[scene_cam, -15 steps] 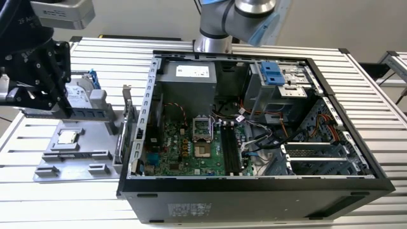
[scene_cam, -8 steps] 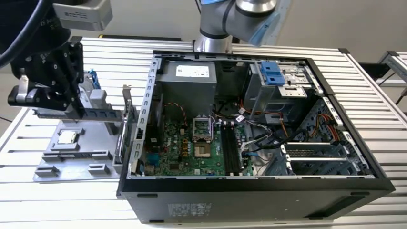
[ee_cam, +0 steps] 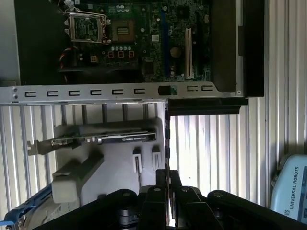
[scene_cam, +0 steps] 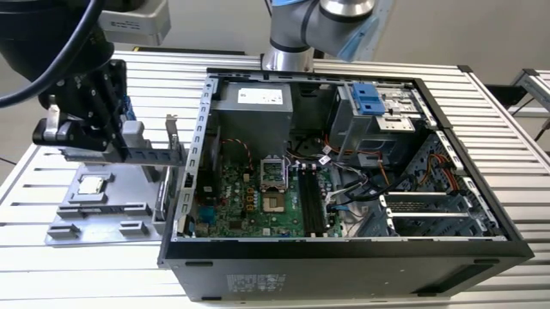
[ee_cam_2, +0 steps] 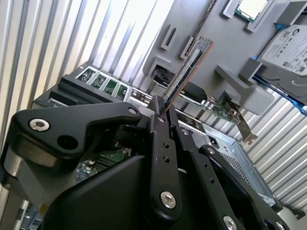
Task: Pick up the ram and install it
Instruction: 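Pick up the ram and move it above insertion slot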
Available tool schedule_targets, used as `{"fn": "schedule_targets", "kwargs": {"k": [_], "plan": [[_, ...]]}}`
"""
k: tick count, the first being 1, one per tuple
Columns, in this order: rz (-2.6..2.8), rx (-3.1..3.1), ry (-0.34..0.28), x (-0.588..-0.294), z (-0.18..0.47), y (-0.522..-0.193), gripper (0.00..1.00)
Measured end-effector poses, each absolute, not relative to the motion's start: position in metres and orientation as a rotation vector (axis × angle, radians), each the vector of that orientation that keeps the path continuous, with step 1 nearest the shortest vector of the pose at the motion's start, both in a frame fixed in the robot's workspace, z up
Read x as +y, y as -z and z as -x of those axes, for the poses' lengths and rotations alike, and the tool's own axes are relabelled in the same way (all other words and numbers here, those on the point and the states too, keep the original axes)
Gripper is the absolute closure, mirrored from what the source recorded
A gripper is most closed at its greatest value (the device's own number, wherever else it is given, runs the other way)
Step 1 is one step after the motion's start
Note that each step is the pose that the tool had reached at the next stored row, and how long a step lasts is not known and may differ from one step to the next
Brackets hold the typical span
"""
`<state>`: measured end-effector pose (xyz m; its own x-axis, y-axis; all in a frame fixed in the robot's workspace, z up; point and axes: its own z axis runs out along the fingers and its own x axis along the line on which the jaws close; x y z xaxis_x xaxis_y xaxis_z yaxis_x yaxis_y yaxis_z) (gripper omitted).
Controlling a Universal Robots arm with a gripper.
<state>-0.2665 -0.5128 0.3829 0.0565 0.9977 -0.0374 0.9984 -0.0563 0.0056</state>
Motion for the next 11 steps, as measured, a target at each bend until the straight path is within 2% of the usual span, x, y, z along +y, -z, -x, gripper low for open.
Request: {"fn": "schedule_targets", "kwargs": {"k": [11], "plan": [[-2.262,2.137,0.036,-0.513,0.244,-0.381,1.00]]}}
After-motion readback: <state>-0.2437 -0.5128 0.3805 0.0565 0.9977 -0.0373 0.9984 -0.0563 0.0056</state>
